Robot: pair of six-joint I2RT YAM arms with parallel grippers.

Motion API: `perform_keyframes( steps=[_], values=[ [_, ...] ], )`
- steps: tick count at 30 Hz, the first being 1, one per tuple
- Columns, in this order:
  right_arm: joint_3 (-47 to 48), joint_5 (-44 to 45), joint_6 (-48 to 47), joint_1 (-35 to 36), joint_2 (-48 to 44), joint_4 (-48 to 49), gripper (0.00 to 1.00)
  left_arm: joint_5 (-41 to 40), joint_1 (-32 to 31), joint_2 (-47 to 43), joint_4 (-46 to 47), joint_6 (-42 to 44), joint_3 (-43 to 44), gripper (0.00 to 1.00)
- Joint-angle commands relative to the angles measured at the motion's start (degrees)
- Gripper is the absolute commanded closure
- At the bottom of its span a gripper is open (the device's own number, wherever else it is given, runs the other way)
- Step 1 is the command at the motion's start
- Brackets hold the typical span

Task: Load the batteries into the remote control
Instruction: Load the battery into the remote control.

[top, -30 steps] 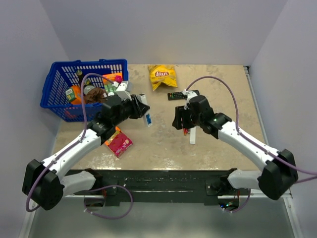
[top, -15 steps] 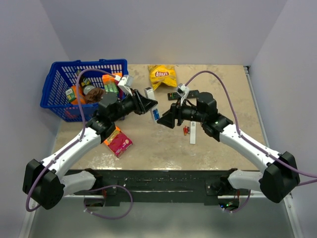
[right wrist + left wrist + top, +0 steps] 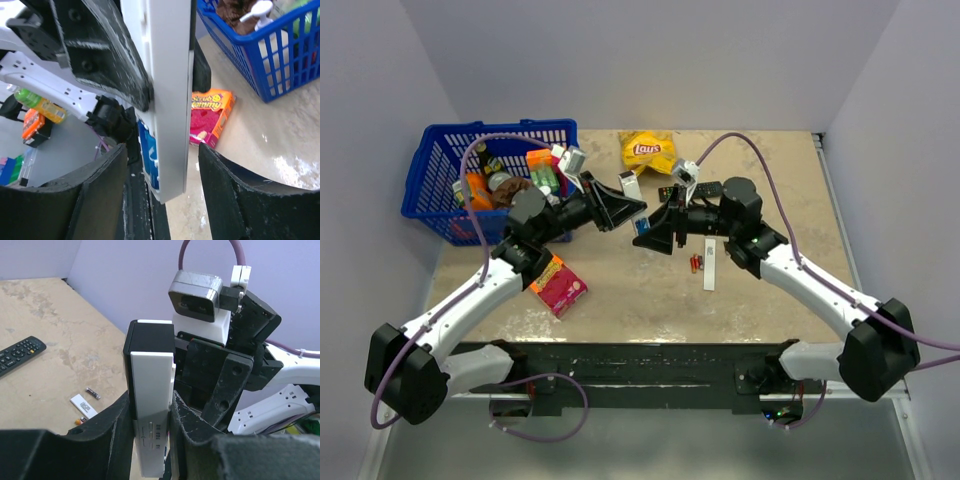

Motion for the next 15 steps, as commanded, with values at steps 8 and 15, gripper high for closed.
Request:
perform_keyframes(
  steps=[8, 15],
  values=[
    [4.86, -4.57, 7.02, -0.87, 2.06, 11.93, 0.52, 3.73, -0.17, -1.88, 7.05, -1.31, -0.37, 1.00],
    [3.81, -5.97, 7.98, -0.78, 3.21, 13.86, 0.89, 4.43, -0.17, -2.41, 8.28, -2.01, -0.54, 1.00]
  ],
)
